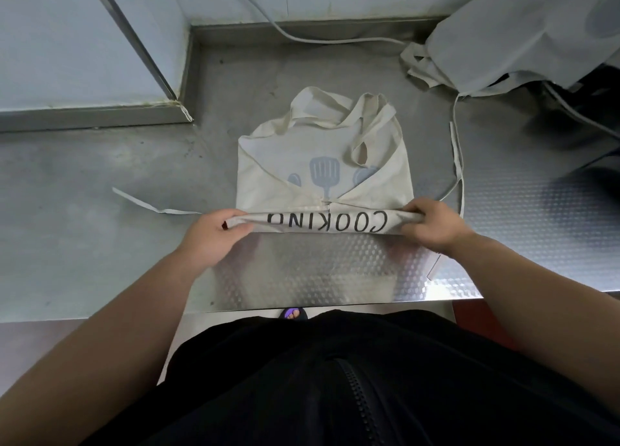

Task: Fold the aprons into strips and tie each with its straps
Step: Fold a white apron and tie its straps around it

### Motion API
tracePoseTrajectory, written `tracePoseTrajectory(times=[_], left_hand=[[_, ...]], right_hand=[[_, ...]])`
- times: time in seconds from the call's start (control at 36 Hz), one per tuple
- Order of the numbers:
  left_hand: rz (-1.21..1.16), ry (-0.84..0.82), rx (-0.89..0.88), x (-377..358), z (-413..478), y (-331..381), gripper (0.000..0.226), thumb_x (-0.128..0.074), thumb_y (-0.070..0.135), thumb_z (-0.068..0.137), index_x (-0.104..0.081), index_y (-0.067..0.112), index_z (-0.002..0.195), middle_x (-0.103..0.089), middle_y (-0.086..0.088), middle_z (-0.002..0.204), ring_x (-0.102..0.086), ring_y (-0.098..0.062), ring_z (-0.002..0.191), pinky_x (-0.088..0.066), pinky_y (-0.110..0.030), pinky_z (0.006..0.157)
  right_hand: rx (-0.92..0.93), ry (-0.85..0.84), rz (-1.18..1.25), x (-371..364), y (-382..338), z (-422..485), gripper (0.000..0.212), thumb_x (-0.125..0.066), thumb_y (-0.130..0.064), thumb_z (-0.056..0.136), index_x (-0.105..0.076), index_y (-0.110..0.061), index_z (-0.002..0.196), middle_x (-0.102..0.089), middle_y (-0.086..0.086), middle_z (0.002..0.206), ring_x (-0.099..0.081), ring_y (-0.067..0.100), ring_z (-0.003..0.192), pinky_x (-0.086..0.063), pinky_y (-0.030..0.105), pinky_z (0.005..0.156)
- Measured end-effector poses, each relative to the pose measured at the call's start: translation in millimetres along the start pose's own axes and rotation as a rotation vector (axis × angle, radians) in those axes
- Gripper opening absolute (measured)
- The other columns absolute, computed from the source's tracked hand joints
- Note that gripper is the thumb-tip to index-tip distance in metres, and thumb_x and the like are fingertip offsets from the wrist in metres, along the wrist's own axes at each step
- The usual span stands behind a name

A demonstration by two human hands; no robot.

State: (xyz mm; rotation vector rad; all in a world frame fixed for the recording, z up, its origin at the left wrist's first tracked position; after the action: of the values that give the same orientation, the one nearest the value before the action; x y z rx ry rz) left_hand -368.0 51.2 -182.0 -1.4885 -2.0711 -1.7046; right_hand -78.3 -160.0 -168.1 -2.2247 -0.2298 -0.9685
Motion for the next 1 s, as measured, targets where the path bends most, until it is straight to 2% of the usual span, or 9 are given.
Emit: tracePoseTrajectory(times=[0.06, 0.14, 0.25, 0.42, 0.5, 0.61, 0.72, 0.81, 1.0], left_hand=[[-0.077, 0.055, 0.080, 5, 7, -11, 0.009, -0.061, 0.021, 0.091, -0.065, 0.018, 0.097, -0.058, 0.007, 0.071, -0.049, -0.009, 0.062, -0.040, -0.024, 0.059], [-0.176, 0.131, 0.175, 7, 10, -22, 0.011, -0.059, 0.021, 0.092, -0.066, 0.015, 0.099, -0.065, 0.005, 0.078, -0.057, -0.017, 0.070, -0.050, -0.036, 0.081], [0.012, 0.210, 0.208, 8, 13, -19, 0.013, -0.059, 0.026, 0.090, -0.064, 0.014, 0.090, -0.068, -0.005, 0.085, -0.065, -0.028, 0.082, -0.047, -0.034, 0.073], [0.079, 0.309, 0.320, 9, 16, -20, 0.016, -0.067, 0.023, 0.084, -0.060, 0.012, 0.094, -0.068, -0.010, 0.099, -0.063, -0.030, 0.096, -0.047, -0.031, 0.084], [0.232, 0.361, 0.195, 11, 15, -2, 0.022, -0.062, 0.011, 0.083, -0.059, 0.006, 0.104, -0.059, -0.015, 0.112, -0.054, -0.033, 0.105, -0.040, -0.032, 0.085], [0.429, 0.236, -0.279, -14, 10, 37, 0.038, -0.050, -0.010, 0.075, -0.066, 0.006, 0.105, -0.059, -0.013, 0.115, -0.055, -0.036, 0.105, -0.043, -0.037, 0.090], [0.529, 0.011, -0.378, -32, 4, 40, 0.055, -0.042, 0.045, 0.084, -0.060, 0.008, 0.122, -0.055, -0.007, 0.129, -0.054, -0.026, 0.118, -0.044, -0.040, 0.100], [0.688, -0.124, -0.313, -38, 3, 32, 0.083, -0.065, 0.065, 0.071, -0.043, 0.020, 0.138, -0.038, 0.006, 0.143, -0.035, -0.015, 0.133, -0.026, -0.033, 0.110], [0.393, -0.079, -0.140, -9, 8, 36, 0.013, -0.064, 0.029, 0.086, -0.070, 0.024, 0.096, -0.069, 0.002, 0.090, -0.062, -0.020, 0.085, -0.043, -0.027, 0.072]], right_hand=[[-0.051, 0.035, 0.053, 5, 3, 7, 0.025, -0.062, -0.017, 0.084, -0.056, -0.015, 0.108, -0.058, 0.009, 0.097, -0.056, 0.026, 0.087, -0.041, 0.026, 0.064], [-0.117, 0.078, 0.070, 7, 8, 14, 0.043, -0.062, -0.027, 0.089, -0.047, -0.009, 0.125, -0.057, 0.012, 0.109, -0.053, 0.026, 0.091, -0.039, 0.027, 0.067], [-0.191, 0.141, 0.035, 2, 10, 20, 0.046, -0.058, -0.033, 0.092, -0.040, -0.007, 0.126, -0.056, 0.019, 0.116, -0.056, 0.036, 0.098, -0.045, 0.035, 0.072], [-0.248, 0.148, -0.060, -1, 6, 25, 0.048, -0.056, -0.034, 0.093, -0.035, -0.003, 0.123, -0.054, 0.022, 0.119, -0.055, 0.039, 0.107, -0.042, 0.039, 0.079], [-0.115, 0.240, -0.381, 7, -7, 21, 0.040, -0.052, -0.033, 0.094, -0.043, -0.007, 0.123, -0.047, 0.018, 0.123, -0.048, 0.038, 0.112, -0.039, 0.041, 0.089], [0.263, 0.093, -0.624, -17, -29, 22, 0.043, -0.039, -0.038, 0.092, -0.050, -0.024, 0.132, -0.039, 0.006, 0.143, -0.033, 0.029, 0.130, -0.022, 0.036, 0.107], [0.271, -0.111, -0.524, -27, -23, 22, 0.080, -0.057, -0.063, 0.080, -0.032, -0.022, 0.144, -0.023, 0.000, 0.154, -0.021, 0.023, 0.141, -0.015, 0.036, 0.117], [0.293, -0.076, -0.536, -22, -21, 27, 0.066, -0.058, -0.051, 0.085, -0.037, -0.020, 0.140, -0.037, 0.003, 0.148, -0.037, 0.027, 0.131, -0.028, 0.036, 0.109], [0.228, -0.035, -0.333, -4, -25, 17, 0.037, -0.056, -0.049, 0.087, -0.059, -0.016, 0.104, -0.062, 0.005, 0.091, -0.057, 0.026, 0.090, -0.039, 0.031, 0.072]])
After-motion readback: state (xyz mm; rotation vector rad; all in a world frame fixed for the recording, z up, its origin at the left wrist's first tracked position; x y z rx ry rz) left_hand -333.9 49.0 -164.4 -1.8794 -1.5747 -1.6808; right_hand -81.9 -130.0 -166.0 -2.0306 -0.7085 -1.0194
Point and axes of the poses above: each hand's wrist, its own z-axis towards the middle knuckle, its own x-axis out of the back of the hand, y = z × x, the point moved 8 cm from there along z, towards the middle knuckle
